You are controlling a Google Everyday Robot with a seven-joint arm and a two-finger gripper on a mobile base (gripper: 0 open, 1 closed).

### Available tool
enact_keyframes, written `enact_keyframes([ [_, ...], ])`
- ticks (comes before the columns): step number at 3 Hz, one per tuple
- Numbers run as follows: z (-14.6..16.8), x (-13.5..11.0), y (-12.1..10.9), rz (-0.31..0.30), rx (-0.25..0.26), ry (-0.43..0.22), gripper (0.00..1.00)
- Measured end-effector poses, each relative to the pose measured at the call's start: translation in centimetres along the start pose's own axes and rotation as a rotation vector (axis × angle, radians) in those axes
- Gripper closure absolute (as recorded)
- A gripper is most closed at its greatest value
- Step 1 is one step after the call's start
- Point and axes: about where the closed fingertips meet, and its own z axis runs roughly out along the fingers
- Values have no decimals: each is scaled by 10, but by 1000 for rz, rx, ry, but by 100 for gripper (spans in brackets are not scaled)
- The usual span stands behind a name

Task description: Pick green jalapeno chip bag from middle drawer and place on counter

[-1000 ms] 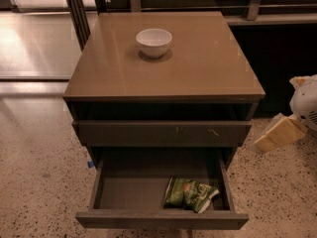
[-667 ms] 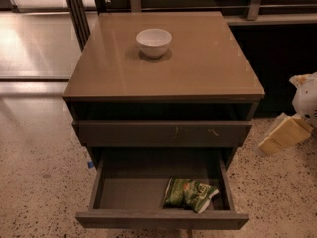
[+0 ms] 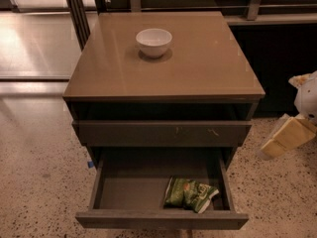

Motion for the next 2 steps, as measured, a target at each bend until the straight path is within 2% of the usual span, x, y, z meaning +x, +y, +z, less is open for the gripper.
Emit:
enact_keyframes([
  [1,0,0,1,5,8,1,0],
  [2,26,-3,9,30,-28,-25,0],
])
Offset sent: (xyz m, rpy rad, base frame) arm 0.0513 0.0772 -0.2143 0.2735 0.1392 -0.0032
